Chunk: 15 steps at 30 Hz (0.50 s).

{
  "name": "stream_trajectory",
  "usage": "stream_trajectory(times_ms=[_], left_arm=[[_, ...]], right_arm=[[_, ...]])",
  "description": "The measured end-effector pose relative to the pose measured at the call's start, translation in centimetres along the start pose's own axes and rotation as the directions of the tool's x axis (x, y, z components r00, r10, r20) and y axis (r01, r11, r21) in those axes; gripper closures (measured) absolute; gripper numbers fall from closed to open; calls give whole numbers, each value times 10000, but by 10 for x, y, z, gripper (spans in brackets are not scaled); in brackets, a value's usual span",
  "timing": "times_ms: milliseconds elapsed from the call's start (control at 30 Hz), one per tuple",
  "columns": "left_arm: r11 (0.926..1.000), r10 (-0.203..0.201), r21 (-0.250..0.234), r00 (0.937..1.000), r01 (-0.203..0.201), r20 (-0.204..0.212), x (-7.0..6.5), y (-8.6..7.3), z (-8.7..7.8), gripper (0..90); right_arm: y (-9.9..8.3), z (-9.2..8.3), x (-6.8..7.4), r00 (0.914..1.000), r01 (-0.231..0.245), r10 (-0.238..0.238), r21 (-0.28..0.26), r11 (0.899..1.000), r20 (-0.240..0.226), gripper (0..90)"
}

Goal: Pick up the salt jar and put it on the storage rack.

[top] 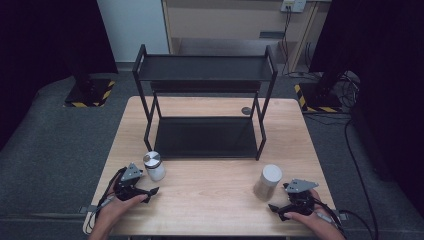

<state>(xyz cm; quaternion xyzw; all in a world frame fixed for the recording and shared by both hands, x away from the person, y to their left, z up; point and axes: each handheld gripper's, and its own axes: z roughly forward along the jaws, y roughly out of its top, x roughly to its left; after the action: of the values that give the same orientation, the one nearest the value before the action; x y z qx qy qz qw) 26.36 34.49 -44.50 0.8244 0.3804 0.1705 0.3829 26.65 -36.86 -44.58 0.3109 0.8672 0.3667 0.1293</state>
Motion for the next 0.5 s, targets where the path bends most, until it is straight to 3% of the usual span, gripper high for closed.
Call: stream_trajectory(times_ms=[500], left_arm=[[9996, 197, -213, 9997, -200, -152, -5, 8, -1, 23]], right_arm=[[0, 0, -1, 10000, 37, -37, -1, 10000, -34, 12]])
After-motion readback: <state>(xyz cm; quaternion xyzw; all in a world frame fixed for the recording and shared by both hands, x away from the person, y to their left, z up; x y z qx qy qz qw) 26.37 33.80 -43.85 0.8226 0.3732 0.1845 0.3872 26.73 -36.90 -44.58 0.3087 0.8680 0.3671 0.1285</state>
